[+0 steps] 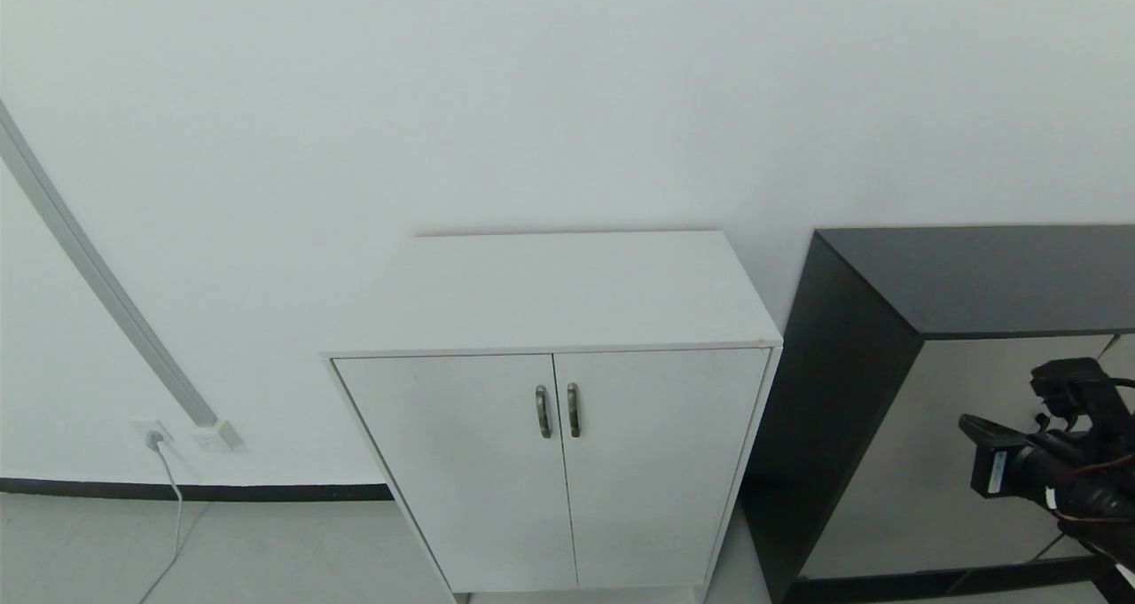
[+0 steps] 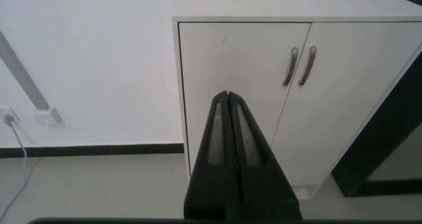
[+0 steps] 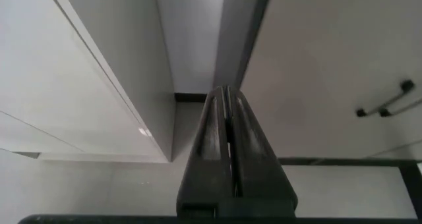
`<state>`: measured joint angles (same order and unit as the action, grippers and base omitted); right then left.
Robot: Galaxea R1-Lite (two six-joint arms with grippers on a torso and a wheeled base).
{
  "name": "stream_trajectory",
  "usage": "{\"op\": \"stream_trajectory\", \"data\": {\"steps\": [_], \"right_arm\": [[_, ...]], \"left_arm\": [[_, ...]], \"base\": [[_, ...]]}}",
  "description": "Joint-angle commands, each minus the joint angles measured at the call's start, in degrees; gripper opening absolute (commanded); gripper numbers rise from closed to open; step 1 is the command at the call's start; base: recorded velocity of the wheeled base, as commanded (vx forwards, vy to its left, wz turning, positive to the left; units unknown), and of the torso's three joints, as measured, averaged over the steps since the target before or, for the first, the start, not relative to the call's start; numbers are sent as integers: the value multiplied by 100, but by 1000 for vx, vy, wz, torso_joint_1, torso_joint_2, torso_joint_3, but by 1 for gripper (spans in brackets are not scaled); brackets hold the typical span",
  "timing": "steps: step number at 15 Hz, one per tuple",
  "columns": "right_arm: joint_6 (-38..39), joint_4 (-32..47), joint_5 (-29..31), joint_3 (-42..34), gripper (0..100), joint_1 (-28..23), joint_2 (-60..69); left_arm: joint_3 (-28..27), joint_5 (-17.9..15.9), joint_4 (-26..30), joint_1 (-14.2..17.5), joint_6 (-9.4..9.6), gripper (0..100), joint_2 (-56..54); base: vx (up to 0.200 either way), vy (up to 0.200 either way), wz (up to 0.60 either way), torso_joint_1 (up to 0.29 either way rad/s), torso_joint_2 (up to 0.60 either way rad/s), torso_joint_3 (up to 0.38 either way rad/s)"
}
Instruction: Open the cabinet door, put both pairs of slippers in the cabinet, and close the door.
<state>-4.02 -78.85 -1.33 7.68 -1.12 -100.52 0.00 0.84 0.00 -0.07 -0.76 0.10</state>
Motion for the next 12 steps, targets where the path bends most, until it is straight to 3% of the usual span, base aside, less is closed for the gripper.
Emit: {"op": "stream_trajectory", "data": {"steps": [1,3,6,9,12], "right_arm": [[-20,19,-25,-496,0,-213,797],[33,274,1,-768,0,-239,1457],[51,1601,-140,-768,0,-486,2652],[42,3719,-412,-768,0,-486,4463],[42,5248,-456,-768,0,-486,5658]], "left_arm": [[0,4,0,-1,-4,0,-1],[0,4,0,-1,-4,0,-1],[0,4,0,-1,-4,0,-1],[0,4,0,-1,-4,0,-1],[0,4,0,-1,-4,0,-1]], "base": [[0,0,0,0,0,0],[0,0,0,0,0,0],[0,0,0,0,0,0],[0,0,0,0,0,0],[0,0,0,0,0,0]]}}
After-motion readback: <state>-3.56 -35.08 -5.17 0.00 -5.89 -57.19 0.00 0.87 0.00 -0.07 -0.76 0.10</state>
